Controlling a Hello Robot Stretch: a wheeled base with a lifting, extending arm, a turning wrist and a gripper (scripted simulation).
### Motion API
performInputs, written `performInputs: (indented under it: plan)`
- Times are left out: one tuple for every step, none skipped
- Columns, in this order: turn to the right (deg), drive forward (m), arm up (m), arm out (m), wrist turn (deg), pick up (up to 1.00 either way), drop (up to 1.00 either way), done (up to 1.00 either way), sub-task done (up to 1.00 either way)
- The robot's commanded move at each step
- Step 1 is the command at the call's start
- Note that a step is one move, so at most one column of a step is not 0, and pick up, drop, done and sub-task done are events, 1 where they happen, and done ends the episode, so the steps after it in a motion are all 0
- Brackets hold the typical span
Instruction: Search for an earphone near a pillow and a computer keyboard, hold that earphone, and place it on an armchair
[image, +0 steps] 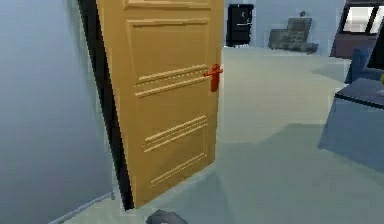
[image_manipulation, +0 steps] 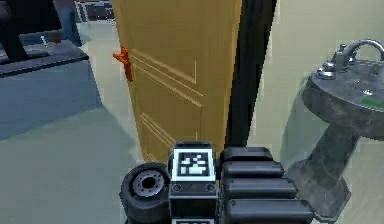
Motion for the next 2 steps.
performInputs:
  plan:
    - [45.0, 0.0, 0.0, 0.0, 0.0, 0.0, 0.0, 0.0, 0.0]
    - [45.0, 0.0, 0.0, 0.0, 0.0, 0.0, 0.0, 0.0, 0.0]
